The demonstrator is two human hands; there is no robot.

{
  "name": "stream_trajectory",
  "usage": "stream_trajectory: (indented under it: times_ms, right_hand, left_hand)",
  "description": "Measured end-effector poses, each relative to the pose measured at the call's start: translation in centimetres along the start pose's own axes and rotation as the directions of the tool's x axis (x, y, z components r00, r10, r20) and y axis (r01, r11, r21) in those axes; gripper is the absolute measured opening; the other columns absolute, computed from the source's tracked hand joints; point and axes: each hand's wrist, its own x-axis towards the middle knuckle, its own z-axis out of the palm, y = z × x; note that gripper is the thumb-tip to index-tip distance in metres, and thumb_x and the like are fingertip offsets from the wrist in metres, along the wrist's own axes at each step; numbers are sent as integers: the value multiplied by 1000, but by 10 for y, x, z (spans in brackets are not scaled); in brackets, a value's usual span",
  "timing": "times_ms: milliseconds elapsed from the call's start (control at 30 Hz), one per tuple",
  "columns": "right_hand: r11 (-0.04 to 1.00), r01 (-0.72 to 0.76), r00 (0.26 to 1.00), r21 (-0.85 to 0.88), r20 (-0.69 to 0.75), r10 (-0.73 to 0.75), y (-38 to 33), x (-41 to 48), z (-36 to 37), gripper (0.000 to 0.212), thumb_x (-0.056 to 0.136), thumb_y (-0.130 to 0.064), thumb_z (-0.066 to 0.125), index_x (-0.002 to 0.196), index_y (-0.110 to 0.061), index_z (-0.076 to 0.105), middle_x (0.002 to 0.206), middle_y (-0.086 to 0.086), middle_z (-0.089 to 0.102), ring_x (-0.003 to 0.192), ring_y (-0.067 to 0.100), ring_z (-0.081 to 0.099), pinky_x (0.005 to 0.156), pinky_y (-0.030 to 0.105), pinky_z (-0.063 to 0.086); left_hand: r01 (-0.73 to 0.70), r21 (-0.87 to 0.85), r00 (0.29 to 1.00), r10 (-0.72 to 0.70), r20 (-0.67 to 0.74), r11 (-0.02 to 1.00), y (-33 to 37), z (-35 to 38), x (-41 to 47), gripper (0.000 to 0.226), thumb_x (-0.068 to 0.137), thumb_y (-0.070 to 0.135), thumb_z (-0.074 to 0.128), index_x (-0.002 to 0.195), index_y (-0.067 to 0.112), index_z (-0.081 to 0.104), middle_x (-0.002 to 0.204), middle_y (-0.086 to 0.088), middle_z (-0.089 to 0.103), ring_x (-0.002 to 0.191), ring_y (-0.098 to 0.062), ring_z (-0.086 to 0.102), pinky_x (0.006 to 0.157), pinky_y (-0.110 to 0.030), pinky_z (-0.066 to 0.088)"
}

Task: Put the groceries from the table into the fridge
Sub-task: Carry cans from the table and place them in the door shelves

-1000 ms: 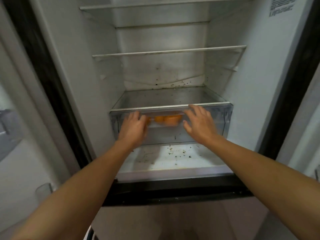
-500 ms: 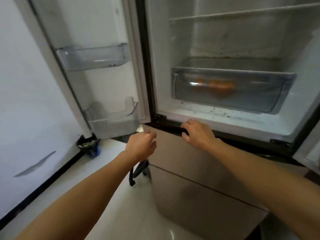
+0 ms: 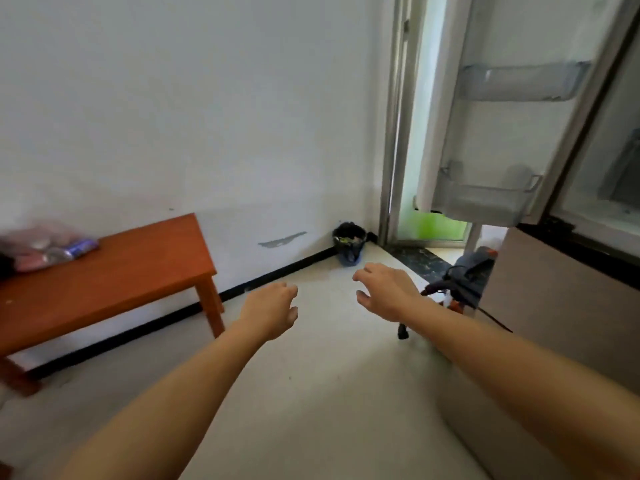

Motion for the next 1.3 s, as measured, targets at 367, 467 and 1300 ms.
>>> stream_trajectory:
  times_ms: [367, 467, 1300]
  right_hand:
    - [946, 278, 960, 166, -26, -278, -328, 135, 39, 33, 95, -38, 50, 122, -21, 56, 118, -1, 58, 103, 17, 57, 84, 31, 50]
    - [913, 362, 931, 188, -13, -366, -390, 166, 49, 25, 93, -36, 52, 113, -21, 58, 110, -2, 59, 95, 15, 57, 78, 30, 51]
    - [821, 540, 820, 185, 101, -563, -673, 568, 155, 41, 91, -35, 54, 130, -24, 49, 126, 2, 52, 116, 22, 52, 89, 37, 48]
  left_hand:
    - [390, 20, 915, -390, 97, 920, -301, -12, -176, 36, 90, 33, 54, 123, 19, 53, 119, -3, 54, 104, -22, 56, 82, -36, 50]
    - [474, 24, 872, -473, 124, 880, -356, -8, -199, 37, 91, 35, 54, 124, 20, 52, 120, -2, 52, 104, -21, 56, 81, -35, 50]
    - [665, -26, 746, -662, 72, 747, -778, 40, -122, 35, 92, 35, 53, 123, 19, 53, 115, 1, 53, 105, -19, 55, 84, -34, 50]
